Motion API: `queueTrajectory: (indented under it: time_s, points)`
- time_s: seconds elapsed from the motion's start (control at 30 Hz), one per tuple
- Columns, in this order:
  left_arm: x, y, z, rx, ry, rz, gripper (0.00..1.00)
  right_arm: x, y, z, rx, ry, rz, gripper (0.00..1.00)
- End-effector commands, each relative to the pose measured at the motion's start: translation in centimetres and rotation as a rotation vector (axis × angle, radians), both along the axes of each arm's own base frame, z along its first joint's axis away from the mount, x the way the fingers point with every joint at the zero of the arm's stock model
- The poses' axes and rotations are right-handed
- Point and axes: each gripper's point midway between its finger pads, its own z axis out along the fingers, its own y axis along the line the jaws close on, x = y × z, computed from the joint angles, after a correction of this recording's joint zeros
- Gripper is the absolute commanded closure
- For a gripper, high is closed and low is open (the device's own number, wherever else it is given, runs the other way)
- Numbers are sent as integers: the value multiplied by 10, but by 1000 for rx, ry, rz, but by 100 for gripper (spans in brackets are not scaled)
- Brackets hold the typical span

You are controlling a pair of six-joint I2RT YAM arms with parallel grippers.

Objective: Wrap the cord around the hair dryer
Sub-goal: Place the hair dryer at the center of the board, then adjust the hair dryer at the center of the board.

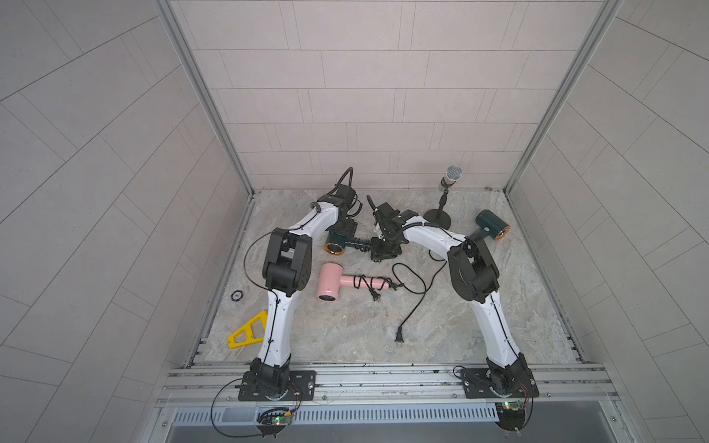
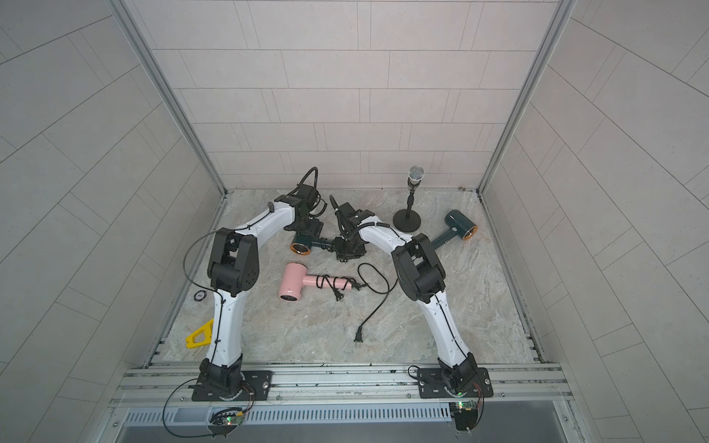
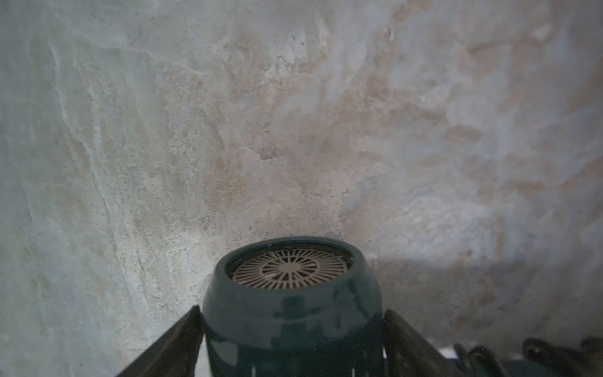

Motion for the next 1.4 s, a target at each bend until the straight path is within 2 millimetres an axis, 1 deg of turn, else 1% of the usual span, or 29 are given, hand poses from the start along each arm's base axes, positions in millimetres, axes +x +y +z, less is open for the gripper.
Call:
queueTrajectory:
  time_s: [0.0, 0.13, 0.2, 0.27, 0.3, 0.37, 0.43, 0.53, 0.6, 0.7, 0.8, 0.87, 0.93, 1.0, 1.07, 1.17, 1.3, 1.37]
  points:
    - [-8, 3, 5, 36, 43, -60, 0, 2, -11, 31, 0, -46, -13, 55]
    - [-6, -3, 12, 2, 32, -60, 0, -5, -10, 64, 56, -73, 5, 51]
    - [-5, -5, 20, -15, 18, -57, 0, -9, -18, 83, 74, -93, 4, 49]
    - [-2, -6, 30, -26, -10, -56, 0, -13, -32, 102, 86, -121, -15, 47]
    - [-1, -7, 37, -32, -27, -56, 0, -14, -44, 112, 89, -140, -32, 46]
    - [3, -8, 53, -40, -70, -59, 0, -16, -66, 128, 84, -173, -71, 43]
    - [6, -8, 70, -53, -112, -59, 0, -18, -95, 139, 68, -204, -133, 39]
    - [5, -9, 95, -73, -162, -55, 0, -19, -153, 144, 9, -241, -265, 34]
    - [1, -9, 112, -95, -188, -49, 0, -17, -199, 140, -49, -261, -376, 26]
    - [-14, -11, 128, -137, -200, -51, 0, -19, -261, 129, -156, -274, -537, 23]
    - [-36, -11, 134, -186, -186, -40, 0, -21, -305, 114, -206, -260, -652, 21]
    - [-53, -10, 133, -207, -180, -30, 0, -20, -323, 103, -215, -248, -713, 20]
    - [-68, -6, 132, -222, -181, -19, 0, -15, -336, 91, -209, -238, -766, 19]
    - [-84, 0, 130, -217, -188, -5, 0, -6, -344, 80, -198, -232, -811, 19]
    - [-95, 9, 130, -200, -205, 15, 0, 2, -345, 72, -199, -209, -822, 19]
    - [-111, 17, 136, -197, -219, 27, 0, 9, -346, 59, -248, -180, -822, 19]
    - [-129, 19, 143, -234, -226, 30, 0, 8, -346, 37, -285, -121, -819, 19]
    - [-136, 20, 147, -247, -236, 33, 0, 6, -346, 27, -300, -94, -812, 21]
